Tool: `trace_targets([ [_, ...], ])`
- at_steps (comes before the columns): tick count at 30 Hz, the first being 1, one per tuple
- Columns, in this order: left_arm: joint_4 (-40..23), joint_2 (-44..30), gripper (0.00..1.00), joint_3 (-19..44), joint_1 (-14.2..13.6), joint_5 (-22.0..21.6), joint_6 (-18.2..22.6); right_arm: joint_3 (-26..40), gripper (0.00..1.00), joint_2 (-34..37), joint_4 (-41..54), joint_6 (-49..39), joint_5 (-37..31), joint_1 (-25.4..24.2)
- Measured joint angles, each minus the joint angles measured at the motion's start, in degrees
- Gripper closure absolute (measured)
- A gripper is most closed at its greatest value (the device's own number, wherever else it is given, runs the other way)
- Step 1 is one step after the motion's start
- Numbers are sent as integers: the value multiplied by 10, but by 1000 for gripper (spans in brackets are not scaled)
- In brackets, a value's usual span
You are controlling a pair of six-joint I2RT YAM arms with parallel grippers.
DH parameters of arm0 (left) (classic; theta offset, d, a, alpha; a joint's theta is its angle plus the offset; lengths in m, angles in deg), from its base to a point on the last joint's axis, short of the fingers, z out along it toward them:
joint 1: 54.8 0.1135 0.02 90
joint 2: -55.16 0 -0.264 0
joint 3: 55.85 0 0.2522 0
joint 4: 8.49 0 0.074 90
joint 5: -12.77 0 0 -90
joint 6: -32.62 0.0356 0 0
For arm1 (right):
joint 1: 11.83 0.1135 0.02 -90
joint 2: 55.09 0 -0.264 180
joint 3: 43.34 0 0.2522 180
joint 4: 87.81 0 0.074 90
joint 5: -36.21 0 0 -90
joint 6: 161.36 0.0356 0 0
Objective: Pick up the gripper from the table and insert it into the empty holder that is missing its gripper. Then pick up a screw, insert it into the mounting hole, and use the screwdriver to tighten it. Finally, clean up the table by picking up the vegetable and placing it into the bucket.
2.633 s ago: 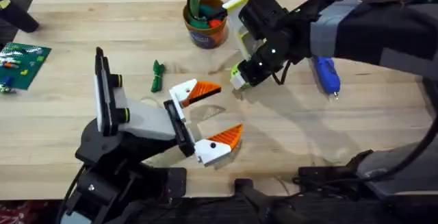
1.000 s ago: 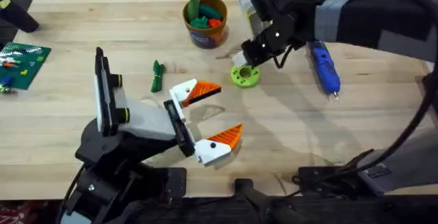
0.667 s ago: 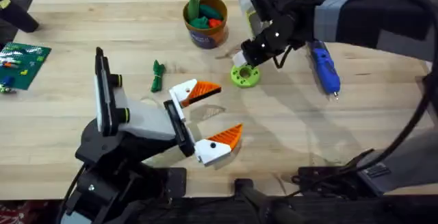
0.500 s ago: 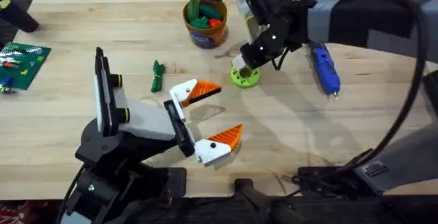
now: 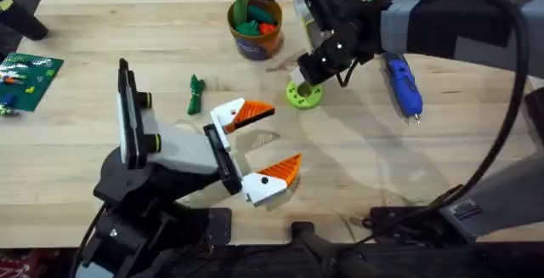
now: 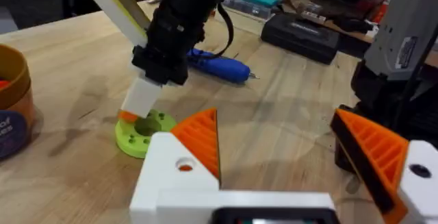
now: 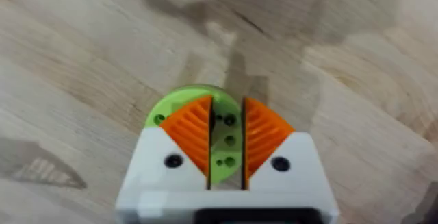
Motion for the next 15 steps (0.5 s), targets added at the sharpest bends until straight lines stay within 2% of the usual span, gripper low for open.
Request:
trace_targets([
  [3, 0, 0, 19, 0, 0, 0, 0, 1, 950, 0, 0, 0, -1, -1],
  [5, 0, 0, 19, 0, 0, 0, 0, 1, 993, 0, 0, 2, -1, -1],
  [13, 0, 0, 19, 0, 0, 0, 0, 1, 993, 0, 0, 2, -1, -1],
  [14, 0, 0, 19, 0, 0, 0, 0, 1, 952, 0, 0, 3, -2, -1],
  [15, 0, 0, 19, 0, 0, 0, 0, 1, 842, 0, 0, 4, -1, -1],
])
